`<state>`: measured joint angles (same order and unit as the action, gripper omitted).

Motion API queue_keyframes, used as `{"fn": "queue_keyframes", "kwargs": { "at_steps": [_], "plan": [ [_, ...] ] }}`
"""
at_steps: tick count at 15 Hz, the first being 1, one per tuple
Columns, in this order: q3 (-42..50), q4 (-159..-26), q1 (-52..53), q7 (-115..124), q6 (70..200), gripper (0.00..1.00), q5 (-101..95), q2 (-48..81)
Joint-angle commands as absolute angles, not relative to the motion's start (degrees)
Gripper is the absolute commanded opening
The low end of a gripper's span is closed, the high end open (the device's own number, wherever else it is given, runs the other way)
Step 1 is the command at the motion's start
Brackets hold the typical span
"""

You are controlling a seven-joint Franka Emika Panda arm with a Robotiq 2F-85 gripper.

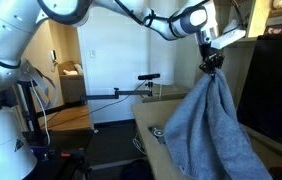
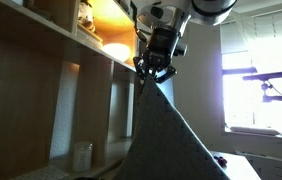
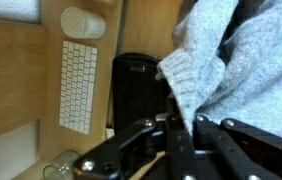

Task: Hang the sweater on the computer

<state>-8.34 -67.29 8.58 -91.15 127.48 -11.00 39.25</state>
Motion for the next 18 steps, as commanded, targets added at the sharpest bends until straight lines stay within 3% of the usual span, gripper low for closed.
{"fn": "queue_keyframes", "kwargs": {
  "at_steps": [1,18],
  "plan": [
    [-7.0,-77.7,9.0,-87.7,132.0,0.06,-12.8,30.9],
    [-7.2,-97.9,8.5,-74.8,141.8,0.06,-18.7,11.2]
  ]
}}
